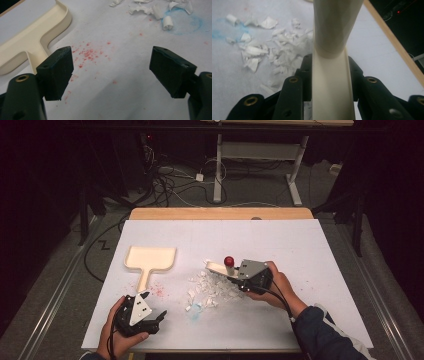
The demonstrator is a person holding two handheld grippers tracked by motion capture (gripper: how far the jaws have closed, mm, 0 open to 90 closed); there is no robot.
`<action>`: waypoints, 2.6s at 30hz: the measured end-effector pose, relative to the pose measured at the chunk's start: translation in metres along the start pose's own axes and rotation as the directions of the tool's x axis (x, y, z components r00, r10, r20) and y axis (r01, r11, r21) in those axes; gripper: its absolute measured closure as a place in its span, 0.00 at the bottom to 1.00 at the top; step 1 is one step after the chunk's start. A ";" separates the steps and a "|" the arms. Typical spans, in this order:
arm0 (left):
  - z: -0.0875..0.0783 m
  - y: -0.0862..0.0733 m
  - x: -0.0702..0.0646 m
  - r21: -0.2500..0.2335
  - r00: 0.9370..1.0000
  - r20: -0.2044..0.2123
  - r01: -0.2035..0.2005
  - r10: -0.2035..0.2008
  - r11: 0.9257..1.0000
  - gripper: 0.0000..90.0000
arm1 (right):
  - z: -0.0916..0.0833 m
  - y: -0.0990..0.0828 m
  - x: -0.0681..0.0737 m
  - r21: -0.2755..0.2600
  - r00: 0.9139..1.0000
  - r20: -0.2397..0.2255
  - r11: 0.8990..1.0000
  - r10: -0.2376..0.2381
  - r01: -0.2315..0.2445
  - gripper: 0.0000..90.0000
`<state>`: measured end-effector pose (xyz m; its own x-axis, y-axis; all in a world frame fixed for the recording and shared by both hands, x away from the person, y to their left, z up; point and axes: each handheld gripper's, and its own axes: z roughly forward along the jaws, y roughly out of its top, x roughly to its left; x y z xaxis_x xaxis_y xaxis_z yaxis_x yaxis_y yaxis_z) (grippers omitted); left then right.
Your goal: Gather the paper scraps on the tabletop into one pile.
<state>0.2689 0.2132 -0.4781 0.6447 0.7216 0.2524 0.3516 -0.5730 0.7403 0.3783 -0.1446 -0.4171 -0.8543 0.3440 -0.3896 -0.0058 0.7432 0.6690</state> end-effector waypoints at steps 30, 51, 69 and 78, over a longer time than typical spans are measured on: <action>0.003 -0.001 0.001 0.009 1.000 0.016 0.002 -0.002 1.000 0.20 | 0.078 0.013 -0.032 0.074 0.993 0.118 0.997 0.025 -0.034 0.75; 0.002 0.001 -0.001 0.010 1.000 0.020 -0.010 0.009 1.000 0.20 | 0.016 0.012 -0.002 -0.126 0.994 -0.109 0.992 -0.004 -0.010 0.76; 0.002 0.003 -0.002 0.014 0.999 0.034 -0.020 0.020 1.000 0.20 | -0.076 -0.067 -0.012 0.072 0.972 0.028 0.969 0.233 -0.234 0.76; 0.009 0.008 -0.005 0.022 0.997 0.058 -0.046 0.045 0.999 0.20 | -0.064 -0.064 0.012 0.080 0.965 0.004 0.962 0.261 -0.261 0.76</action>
<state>0.2746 0.2017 -0.4793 0.6980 0.6716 0.2485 0.3365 -0.6140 0.7140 0.3351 -0.2247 -0.4243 -0.8242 0.5284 -0.2036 0.2590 0.6714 0.6943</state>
